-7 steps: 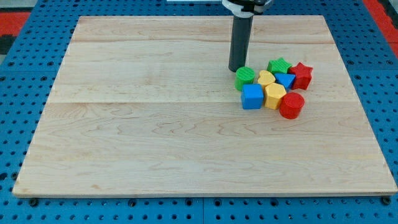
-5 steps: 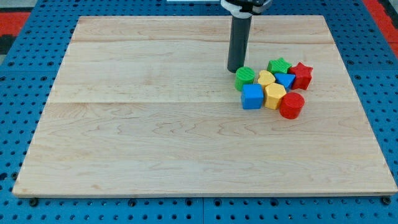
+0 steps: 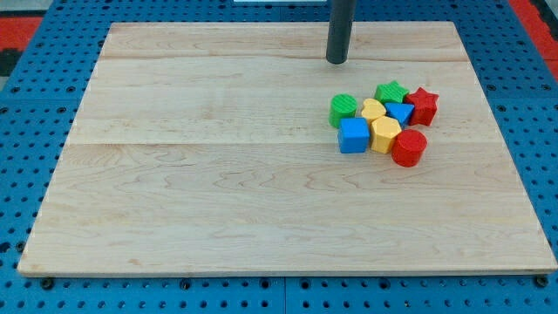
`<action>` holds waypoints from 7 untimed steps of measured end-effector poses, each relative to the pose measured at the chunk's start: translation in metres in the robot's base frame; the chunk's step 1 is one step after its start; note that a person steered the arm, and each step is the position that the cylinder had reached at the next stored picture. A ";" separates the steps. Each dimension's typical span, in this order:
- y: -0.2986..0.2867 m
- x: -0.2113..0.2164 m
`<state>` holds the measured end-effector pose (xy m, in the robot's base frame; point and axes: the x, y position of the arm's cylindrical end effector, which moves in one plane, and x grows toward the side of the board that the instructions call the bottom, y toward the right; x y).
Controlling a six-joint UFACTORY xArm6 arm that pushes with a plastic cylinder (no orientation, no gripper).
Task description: Nudge the group of blocks
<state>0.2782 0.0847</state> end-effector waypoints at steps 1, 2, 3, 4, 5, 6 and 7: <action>0.000 0.000; 0.003 0.001; 0.018 0.001; 0.051 0.001; 0.104 0.026; 0.097 0.074; 0.059 0.081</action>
<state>0.3595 0.1438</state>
